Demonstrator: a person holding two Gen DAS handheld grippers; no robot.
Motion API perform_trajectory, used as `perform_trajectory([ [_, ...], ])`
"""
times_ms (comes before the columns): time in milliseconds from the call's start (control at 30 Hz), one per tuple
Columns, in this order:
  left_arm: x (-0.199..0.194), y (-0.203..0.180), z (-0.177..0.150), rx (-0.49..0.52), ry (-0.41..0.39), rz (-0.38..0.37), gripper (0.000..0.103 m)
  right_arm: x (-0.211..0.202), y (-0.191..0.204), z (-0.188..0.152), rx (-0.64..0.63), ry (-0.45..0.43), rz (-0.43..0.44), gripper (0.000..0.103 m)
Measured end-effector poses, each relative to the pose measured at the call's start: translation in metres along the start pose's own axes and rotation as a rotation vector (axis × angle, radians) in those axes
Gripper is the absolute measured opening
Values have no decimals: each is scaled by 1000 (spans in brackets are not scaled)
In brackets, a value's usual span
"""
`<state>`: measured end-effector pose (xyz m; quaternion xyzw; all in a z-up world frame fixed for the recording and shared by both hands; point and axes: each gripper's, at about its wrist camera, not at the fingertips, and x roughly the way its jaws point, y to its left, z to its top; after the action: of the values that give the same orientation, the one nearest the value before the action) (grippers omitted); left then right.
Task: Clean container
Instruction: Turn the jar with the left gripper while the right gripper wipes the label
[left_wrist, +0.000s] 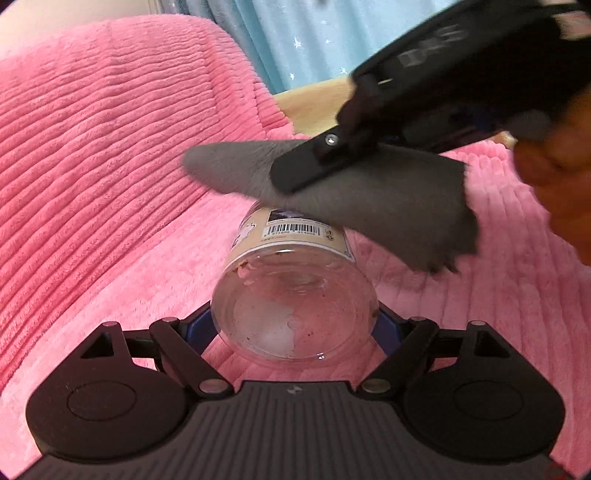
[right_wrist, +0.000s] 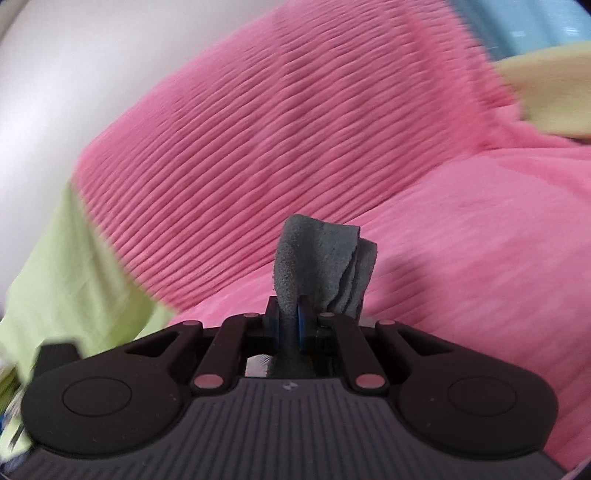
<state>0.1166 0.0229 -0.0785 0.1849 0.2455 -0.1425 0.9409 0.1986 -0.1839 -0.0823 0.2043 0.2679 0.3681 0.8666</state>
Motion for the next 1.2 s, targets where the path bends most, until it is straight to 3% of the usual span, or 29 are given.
perform_trajectory([
  [133,1,-2,-1,8,1,2,85,-2,10,-6,-20,20,39,8],
  [267,4,-1,-1,8,11,5,85,1,25,-16,-47,80,150,7],
  [367,3,-2,-2,10,10,6,85,5,22,-8,-98,50,93,6],
  [433,2,-5,-1,24,5,11,85,5,6,-1,-48,-2,9,6],
  [533,1,-4,-1,11,4,-8,85,1,-7,1,6,-28,-20,6],
  [600,2,2,-1,-44,12,-41,85,1,-5,-1,-9,-24,-16,6],
  [833,6,43,-6,-393,-16,-192,86,5,1,-2,-27,-16,-5,7],
  [900,7,49,-8,-433,-24,-206,85,4,2,-4,-25,-10,4,7],
  [967,5,48,-7,-422,-24,-185,85,4,6,-6,-32,9,27,7],
  [1100,-1,28,-3,-243,-18,-78,85,2,18,-15,-56,79,128,7],
  [1200,-2,17,0,-138,-20,-35,85,4,21,-11,-119,76,116,6],
])
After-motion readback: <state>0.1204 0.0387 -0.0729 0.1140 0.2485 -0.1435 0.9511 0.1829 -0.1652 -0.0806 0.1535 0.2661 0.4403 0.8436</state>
